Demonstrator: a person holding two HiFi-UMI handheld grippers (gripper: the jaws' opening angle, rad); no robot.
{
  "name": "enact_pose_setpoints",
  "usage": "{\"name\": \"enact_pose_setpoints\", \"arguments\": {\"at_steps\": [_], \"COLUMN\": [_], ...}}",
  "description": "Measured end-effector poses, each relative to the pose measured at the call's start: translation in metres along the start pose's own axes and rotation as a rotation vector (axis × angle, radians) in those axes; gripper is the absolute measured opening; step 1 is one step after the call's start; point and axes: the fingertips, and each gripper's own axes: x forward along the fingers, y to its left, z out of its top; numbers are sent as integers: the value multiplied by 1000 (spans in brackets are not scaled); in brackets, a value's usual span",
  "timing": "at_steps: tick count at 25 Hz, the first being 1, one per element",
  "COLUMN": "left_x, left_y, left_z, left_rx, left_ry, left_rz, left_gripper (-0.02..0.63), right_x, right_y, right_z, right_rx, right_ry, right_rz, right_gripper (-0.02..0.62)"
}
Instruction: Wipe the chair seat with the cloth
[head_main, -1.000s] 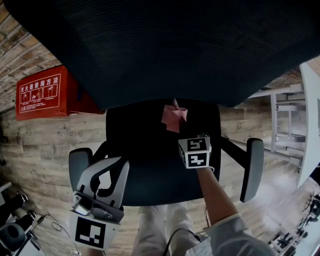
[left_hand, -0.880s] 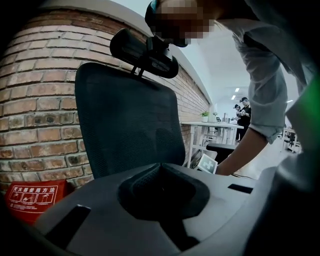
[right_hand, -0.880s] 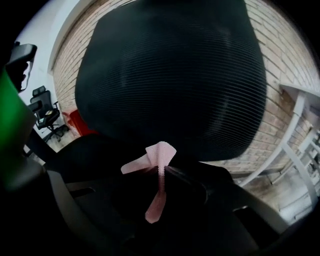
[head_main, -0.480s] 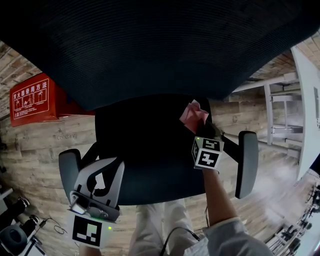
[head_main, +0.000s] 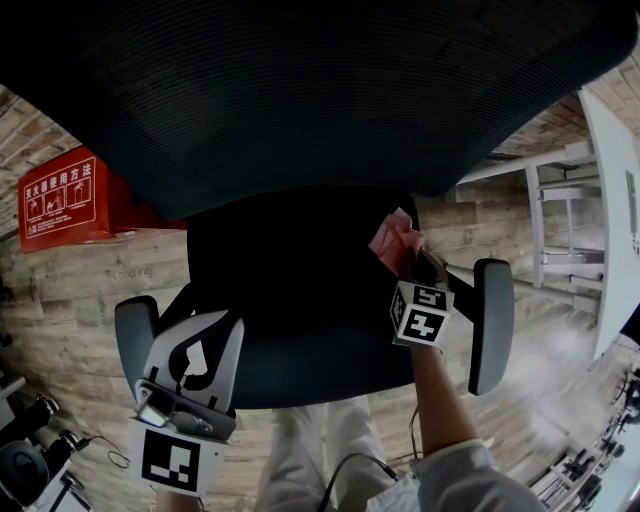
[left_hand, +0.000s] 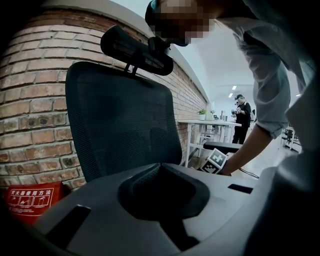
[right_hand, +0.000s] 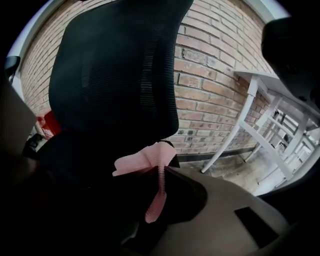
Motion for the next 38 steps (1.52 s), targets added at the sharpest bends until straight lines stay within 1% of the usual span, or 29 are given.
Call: {"name": "enact_pose_setpoints", "arguments": {"at_steps": [8,16,19,32,38], "left_x": [-14,-35,-45,-96,-118], "left_y": [4,9,10,16,16], "left_z": [1,-7,-9,-22,-30], "left_rx": [-1,-24,-32,-63,-71], "left_ry": [-15,-31,-33,-50,-49], "left_rz": [28,77,102,219,258], "left_gripper": [18,18,18,18,18], "right_x": [-2,-11,-16,-58,-82], "right_y": [44,108,137,280,332], "right_z": [-1,-3,-2,-8,-12], "right_rx": [-42,-119,-151,-358,-458], "right_ry": [-7,-11,-19,-62,-93], "right_rz": [108,245,312,622,745], "right_gripper": [52,52,52,52,52]}}
